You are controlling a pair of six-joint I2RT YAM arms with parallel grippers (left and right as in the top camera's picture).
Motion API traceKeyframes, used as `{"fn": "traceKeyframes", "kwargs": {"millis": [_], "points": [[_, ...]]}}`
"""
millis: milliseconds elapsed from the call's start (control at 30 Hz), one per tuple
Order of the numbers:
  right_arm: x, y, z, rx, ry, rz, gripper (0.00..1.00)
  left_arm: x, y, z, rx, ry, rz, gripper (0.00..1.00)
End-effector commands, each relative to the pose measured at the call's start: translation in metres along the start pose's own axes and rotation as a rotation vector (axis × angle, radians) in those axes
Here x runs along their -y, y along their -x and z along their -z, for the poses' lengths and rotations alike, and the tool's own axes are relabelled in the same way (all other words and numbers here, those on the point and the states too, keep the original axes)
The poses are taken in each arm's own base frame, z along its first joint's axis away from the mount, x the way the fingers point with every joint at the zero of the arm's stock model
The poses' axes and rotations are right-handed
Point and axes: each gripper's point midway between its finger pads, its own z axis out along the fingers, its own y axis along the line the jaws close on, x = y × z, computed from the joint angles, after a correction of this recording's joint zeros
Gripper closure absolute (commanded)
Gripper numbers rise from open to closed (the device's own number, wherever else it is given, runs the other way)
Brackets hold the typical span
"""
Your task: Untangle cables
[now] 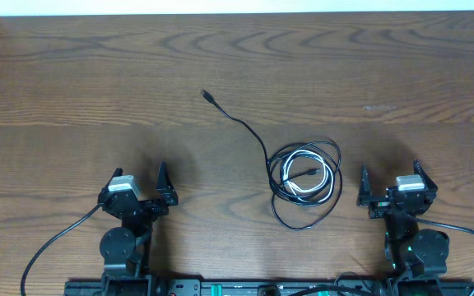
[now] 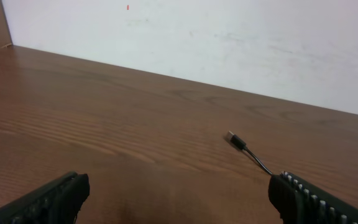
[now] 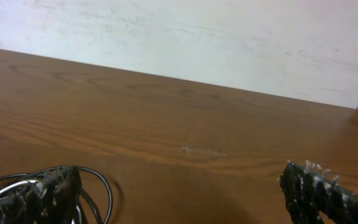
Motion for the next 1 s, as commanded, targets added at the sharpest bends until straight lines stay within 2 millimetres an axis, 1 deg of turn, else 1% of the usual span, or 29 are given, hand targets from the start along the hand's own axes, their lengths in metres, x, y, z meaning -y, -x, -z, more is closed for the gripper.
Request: {"fn": "traceKeyframes", "kwargs": {"millis": [0,433,500,600,700,733,833,967], "points": [[-0.002,0.000,0.000,0.002,0.009,0.012,0.01,-0.006,-0.018,-0.001,-0.061,0.023,-0.018,0.03],[-0.002,0.000,0.000,0.003,0.006,0.013,0.01,-0.007,-0.017,-0.001,-0.056,0.028,-0.019,0.03],[0.003,0.007,0.000,0.031,-0.017,0.019,0.01,-0.008,-0.016,-0.001,-0.053,0.034,-0.019,0.03],[0.003,0.014,0.001,0.059,-0.019,0.018,0.01,-0.007,-0.014,-0.001,-0.044,0.031,-0.018,0.03],[0.004,0.018,0.001,0.073,-0.022,-0.011,0.01,0.004,-0.010,-0.001,-0.034,-0.031,-0.011,0.03],[0.006,0.017,0.001,0.072,-0.031,-0.034,0.01,0.005,-0.009,-0.001,-0.032,-0.035,0.009,0.03],[0.010,0.009,0.001,0.035,-0.057,-0.054,0.01,0.004,-0.006,0.001,-0.037,-0.026,0.070,0.03],[0.015,0.001,0.002,-0.016,-0.090,-0.052,0.01,0.005,0.000,0.004,-0.055,-0.022,0.075,0.03]]}}
